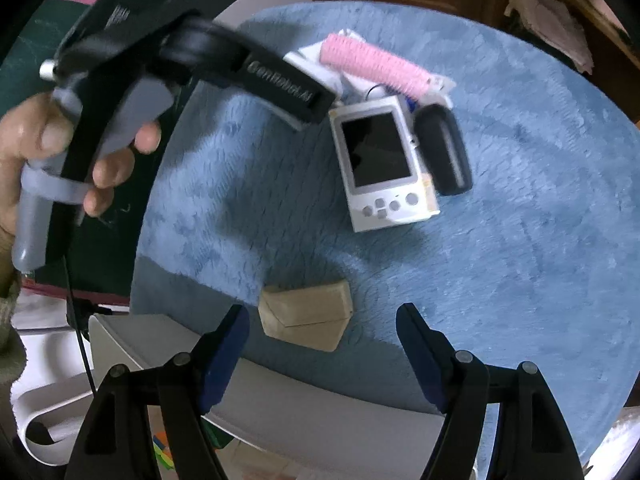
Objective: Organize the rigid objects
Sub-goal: 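Grasp the white square block with the left gripper while the right grasps the beige sponge bar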
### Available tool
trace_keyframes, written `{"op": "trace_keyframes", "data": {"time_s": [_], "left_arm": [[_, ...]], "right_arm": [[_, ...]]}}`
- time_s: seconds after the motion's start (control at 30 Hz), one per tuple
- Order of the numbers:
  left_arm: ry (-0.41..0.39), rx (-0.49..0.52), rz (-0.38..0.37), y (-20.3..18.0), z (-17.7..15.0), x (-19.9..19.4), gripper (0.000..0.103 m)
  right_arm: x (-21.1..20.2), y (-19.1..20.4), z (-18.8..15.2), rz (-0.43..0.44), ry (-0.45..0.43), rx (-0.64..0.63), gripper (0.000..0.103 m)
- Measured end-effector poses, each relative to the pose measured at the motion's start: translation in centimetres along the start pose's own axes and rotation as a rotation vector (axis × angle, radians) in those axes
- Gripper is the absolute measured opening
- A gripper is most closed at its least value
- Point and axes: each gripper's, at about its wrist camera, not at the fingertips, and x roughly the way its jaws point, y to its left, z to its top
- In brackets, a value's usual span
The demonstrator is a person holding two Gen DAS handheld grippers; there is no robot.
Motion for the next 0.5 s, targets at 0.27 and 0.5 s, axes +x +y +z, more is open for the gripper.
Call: {"op": "trace_keyframes", "data": {"time_s": [0.27, 0.5], "left_arm": [[0.000, 0.013, 0.015, 0.4, 0.6, 1.7, 0.096], [-0.007, -0.012, -0.019, 0.0, 0.4, 1.6, 0.090]], "right_arm": [[2.6, 1.5, 1.0, -0.061, 0.050, -0.031, 0.076], [4.5, 3.1, 1.2, -0.127, 0.096, -0.086, 0.076]]}}
